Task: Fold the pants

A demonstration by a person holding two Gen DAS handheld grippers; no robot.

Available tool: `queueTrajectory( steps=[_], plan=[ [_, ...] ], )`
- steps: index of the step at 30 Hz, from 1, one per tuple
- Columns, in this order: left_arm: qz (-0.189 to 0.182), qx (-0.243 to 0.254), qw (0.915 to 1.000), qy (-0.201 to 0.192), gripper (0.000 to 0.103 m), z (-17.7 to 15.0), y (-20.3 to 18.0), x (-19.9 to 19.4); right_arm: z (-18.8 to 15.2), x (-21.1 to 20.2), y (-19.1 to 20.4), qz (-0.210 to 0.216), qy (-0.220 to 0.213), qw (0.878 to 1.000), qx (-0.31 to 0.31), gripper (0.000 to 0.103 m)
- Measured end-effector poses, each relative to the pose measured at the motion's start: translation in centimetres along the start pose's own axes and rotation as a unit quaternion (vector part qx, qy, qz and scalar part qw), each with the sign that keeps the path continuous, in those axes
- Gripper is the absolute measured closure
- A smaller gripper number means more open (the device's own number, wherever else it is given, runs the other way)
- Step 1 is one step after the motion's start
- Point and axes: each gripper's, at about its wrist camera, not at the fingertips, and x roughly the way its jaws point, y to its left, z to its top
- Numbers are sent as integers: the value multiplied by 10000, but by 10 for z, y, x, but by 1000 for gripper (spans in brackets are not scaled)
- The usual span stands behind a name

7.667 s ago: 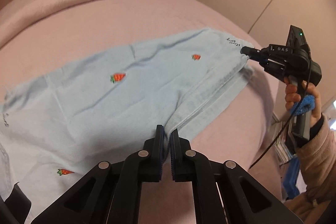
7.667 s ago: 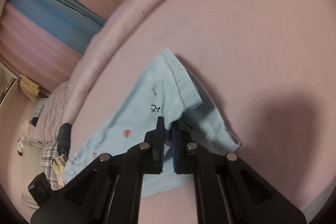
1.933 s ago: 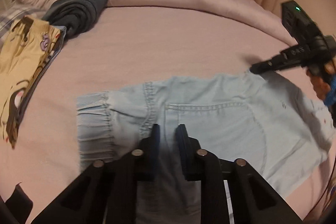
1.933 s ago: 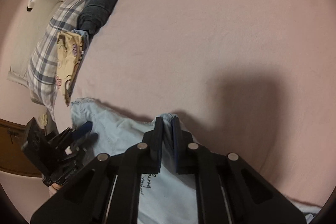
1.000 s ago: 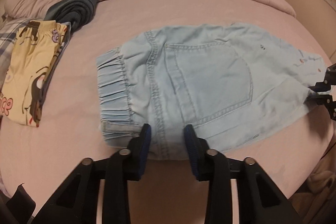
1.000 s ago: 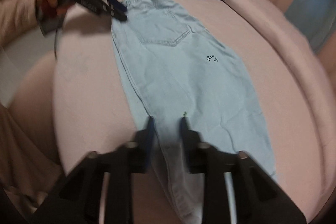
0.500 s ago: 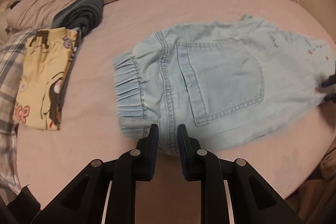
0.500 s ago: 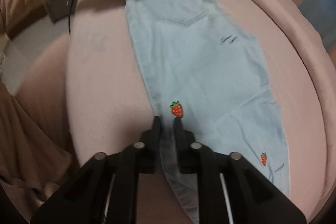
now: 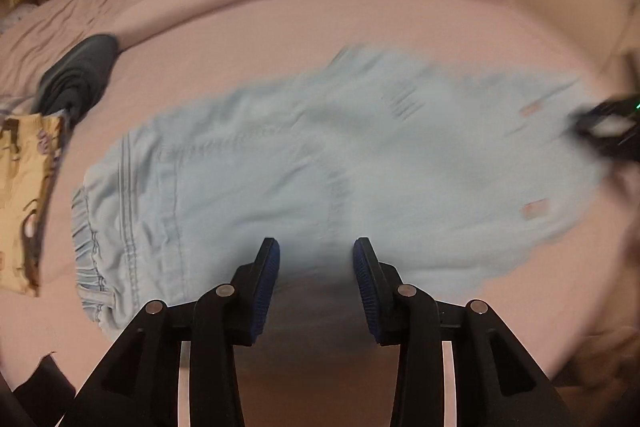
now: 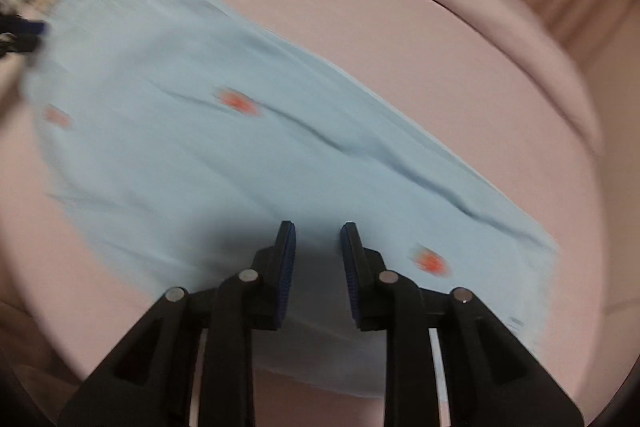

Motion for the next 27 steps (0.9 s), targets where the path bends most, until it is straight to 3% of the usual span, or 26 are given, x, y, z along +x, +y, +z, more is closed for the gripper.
queueTrajectory(
  steps=[2, 4, 5, 6, 7, 9, 11, 13, 15, 17, 21, 24, 26, 27],
  plan=[
    [-358, -452, 9983, -95, 53, 1, 20, 2, -7, 3, -36, 17, -70, 9978, 665, 54],
    [-372, -854, 9956, -14, 53, 4, 35, -4, -11, 6, -71, -313, 50, 9910, 1298, 55],
    [90, -890, 9960, -12, 53, 4, 39, -11, -14, 5, -86, -439, 48, 9871, 1537, 56],
    [256, -912, 9955, 4, 53, 4, 42, -14, -18, 1, -98, -509, 41, 9836, 1732, 58],
    [226, -1001, 9947, 12, 53, 3, 45, -20, -21, -3, -104, -510, 2, 9813, 1855, 58],
    [-368, -1483, 9882, -61, 52, -6, 53, -37, -33, -18, -119, -348, -229, 9734, 2253, 57],
    [-962, -2146, 9718, -162, 36, -19, 58, -48, -47, -31, -130, -40, -384, 9609, 2741, 57],
    [-1468, -2746, 9500, -240, 32, -32, 59, -50, -67, -41, -130, 234, -472, 9487, 3118, 56],
    [-1792, -3281, 9269, -320, 32, -47, 60, -51, -71, -44, -121, 386, -497, 9447, 3219, 56],
    [-1769, -3588, 9159, -348, 32, -57, 59, -49, -78, -42, -112, 393, -482, 9429, 3271, 56],
    [-1690, -3873, 9057, -330, 33, -59, 66, -40, -86, -33, -117, 553, -477, 9346, 3482, 56],
    [-1590, -3949, 9039, -407, 42, -51, 72, -31, -99, -36, -116, 622, -506, 9289, 3616, 55],
    [-1430, -4034, 9030, -379, 64, -44, 75, -26, -103, -38, -113, 675, -549, 9243, 3716, 56],
    [-1394, -4044, 9031, -384, 68, -39, 74, -25, -105, -39, -113, 663, -563, 9234, 3739, 58]
  ],
)
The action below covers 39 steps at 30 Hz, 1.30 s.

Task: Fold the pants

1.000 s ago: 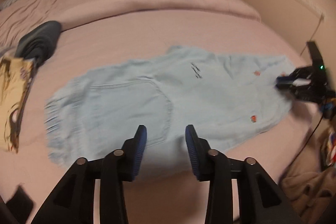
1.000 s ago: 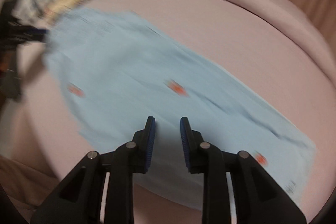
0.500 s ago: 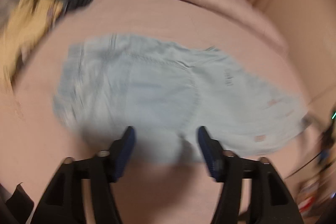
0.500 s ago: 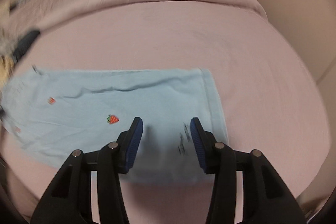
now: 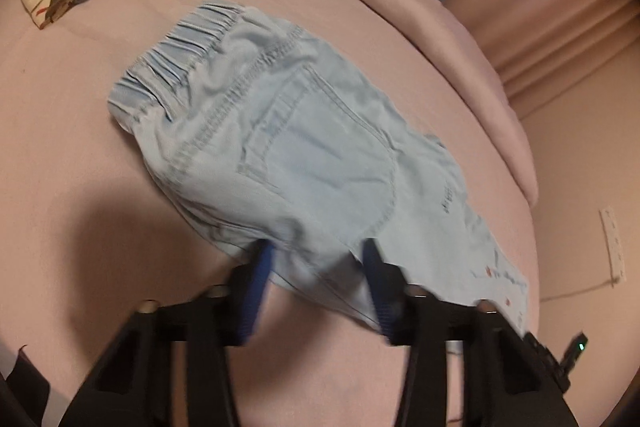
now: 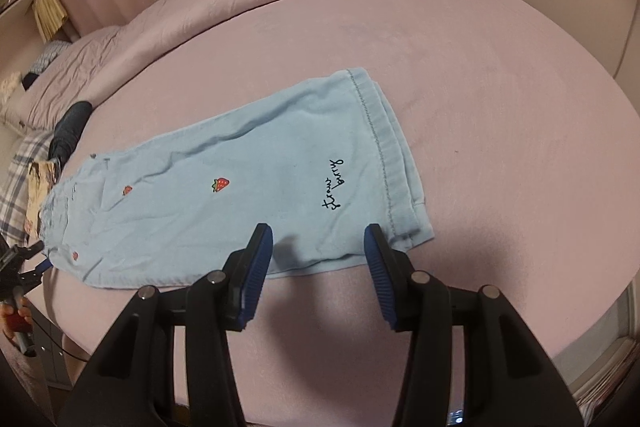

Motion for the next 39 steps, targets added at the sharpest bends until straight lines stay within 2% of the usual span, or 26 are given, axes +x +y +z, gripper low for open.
queueTrajectory(
  steps=[2, 5, 7, 8, 10, 12, 14, 18, 21, 24, 29, 34, 35, 36, 39],
  plan=[
    [-56, 18, 9999, -154, 76, 1, -6, -7, -4, -5, -4, -31, -31, 10000, 6, 61],
    [-57, 219, 9987, -461, 77, 1, -12, -16, -6, -11, -3, -26, -79, 10000, -24, 64],
    [46, 124, 9994, -335, 78, -1, -4, -10, -7, -12, 0, -28, -107, 9999, -86, 65],
    [238, 13, 9997, -112, 78, -4, 4, 0, -7, -11, 2, -47, -87, 9999, -107, 65],
    [374, -114, 9992, 91, 80, -11, 21, 8, -8, -9, 3, -86, -62, 9999, -122, 65],
    [260, -130, 9996, 45, 80, -12, 26, 3, -7, -10, 3, -118, -63, 9998, -112, 65],
    [339, 15, 9994, 114, 80, -10, 22, -1, -5, -12, 1, -156, -93, 9998, -63, 65],
    [724, 589, 9956, 132, 65, -11, 8, -23, 9, -21, -11, -210, -237, 9994, 111, 65],
    [944, 772, 9925, -110, 64, -9, 0, -43, 21, -22, -13, -466, -342, 9983, -34, 62],
    [942, 887, 9912, -294, 64, -3, -10, -48, 33, -8, -16, -503, -277, 9983, -23, 61],
    [623, 1400, 9879, -233, 64, 4, -57, -13, 60, 33, -16, -689, -133, 9975, -9, 61],
    [8, 2003, 9795, 226, 64, 8, -127, 55, 89, 54, -9, -660, -206, 9976, -84, 64],
    [12, 2071, 9779, 279, 64, 8, -137, 65, 94, 58, -8, -669, -201, 9975, -124, 67],
    [46, 2166, 9756, 354, 64, 8, -146, 78, 98, 63, -8, -626, -138, 9978, -137, 82],
    [292, 2514, 9652, 650, 64, 7, -170, 119, 103, 73, -4, -715, 58, 9969, -331, 89]
  ],
)
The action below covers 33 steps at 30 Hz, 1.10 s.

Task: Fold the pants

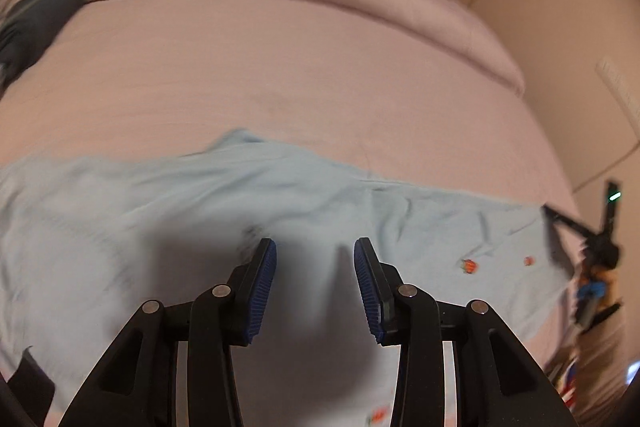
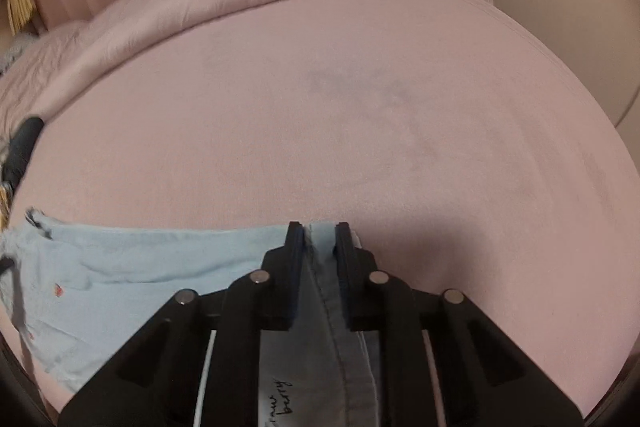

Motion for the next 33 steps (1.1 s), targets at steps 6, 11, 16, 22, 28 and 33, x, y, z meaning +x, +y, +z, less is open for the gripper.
queueTrajectory(
  steps=[6, 11, 16, 22, 28, 33],
  plan=[
    [726, 158, 9969, -242, 65, 19, -1, 34, 9, -17, -7, -39, -477, 9989, 8, 92],
    [774, 122, 9968, -172, 65, 16, -2, 25, 9, 6, -6, -172, -86, 9996, -195, 84],
    [347, 38, 9986, -407, 58, 5, -6, -16, -20, -54, -38, 513, -419, 9958, 629, 67],
    [-698, -68, 9966, -437, 33, -17, -41, -34, -98, -111, -75, 1205, -265, 9792, 1609, 51],
    [-1149, 0, 9932, -190, 33, -35, -76, -14, -141, -101, -70, 1392, 25, 9687, 2056, 51],
    [-1230, -146, 9923, -22, 33, -46, -81, 1, -139, -93, -49, 1399, -114, 9676, 2099, 49]
  ],
)
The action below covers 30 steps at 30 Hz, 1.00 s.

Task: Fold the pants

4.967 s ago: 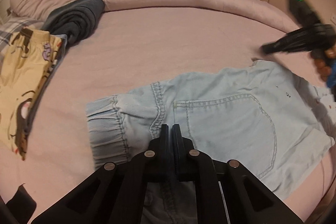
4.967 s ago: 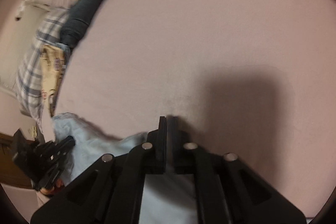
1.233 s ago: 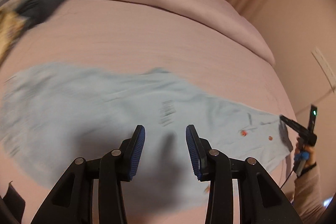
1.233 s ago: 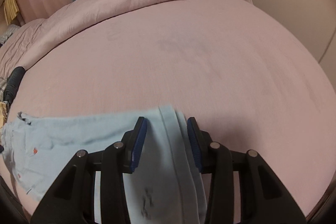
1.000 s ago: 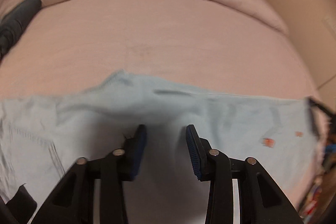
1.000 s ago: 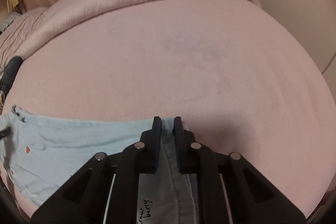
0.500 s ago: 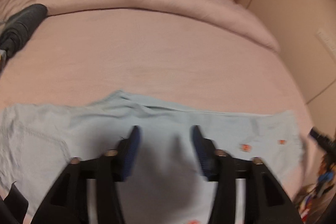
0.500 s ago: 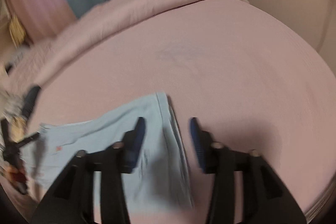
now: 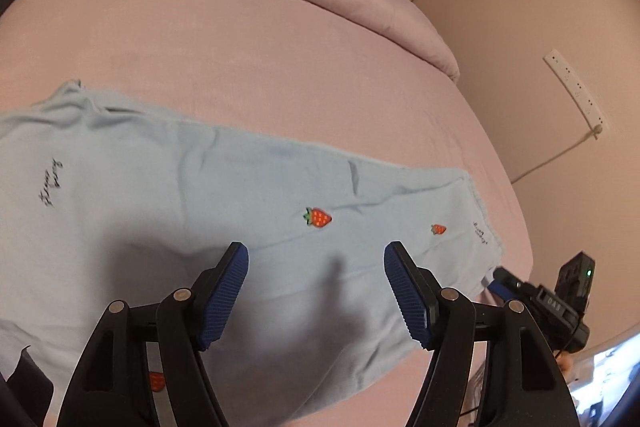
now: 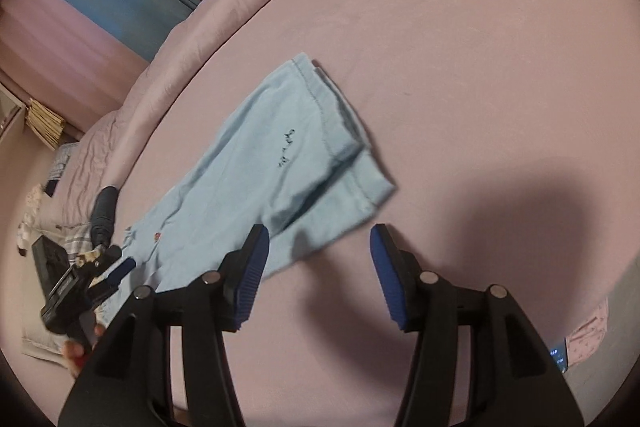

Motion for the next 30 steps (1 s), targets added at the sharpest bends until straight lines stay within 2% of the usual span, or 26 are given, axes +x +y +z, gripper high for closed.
queueTrajectory(
  steps=[3, 6, 10, 14, 15, 17, 19, 21, 24, 28, 30],
  plan=[
    [7, -24, 10000, 39, 33, -7, -3, -1, 6, 9, 5, 40, -49, 10000, 29, 48],
    [71, -15, 9999, 101, 33, -9, -1, 3, 11, 16, 12, 252, -56, 9995, 171, 46],
    [130, 6, 9998, 149, 33, -11, 1, 9, 15, 20, 17, 717, -91, 9963, 473, 42],
    [152, 76, 9998, 139, 33, -13, 0, 13, 18, 18, 4, 1098, 4, 9895, 943, 40],
    [162, 105, 9997, 138, 33, -13, 0, 14, 17, 17, 2, 1115, -7, 9889, 983, 40],
    [170, 115, 9997, 117, 33, -13, -1, 16, 18, 18, 0, 788, 7, 9916, 1029, 40],
    [157, 115, 9998, 100, 33, -14, -1, 15, 17, 22, 0, 638, 25, 9924, 1049, 48],
    [140, 113, 9998, 83, 33, -15, -1, 15, 17, 23, 5, 398, -3, 9946, 960, 70],
    [148, 173, 9997, 68, 33, -17, 0, 16, 16, 22, 7, 302, -145, 9943, 1010, 88],
    [197, 239, 9995, 56, 33, -18, -2, 19, 13, 12, 12, 67, -333, 9962, 804, 95],
    [103, 146, 9998, 46, 33, -17, 1, 18, 14, 2, 36, -148, -610, 9977, 237, 96]
  ],
)
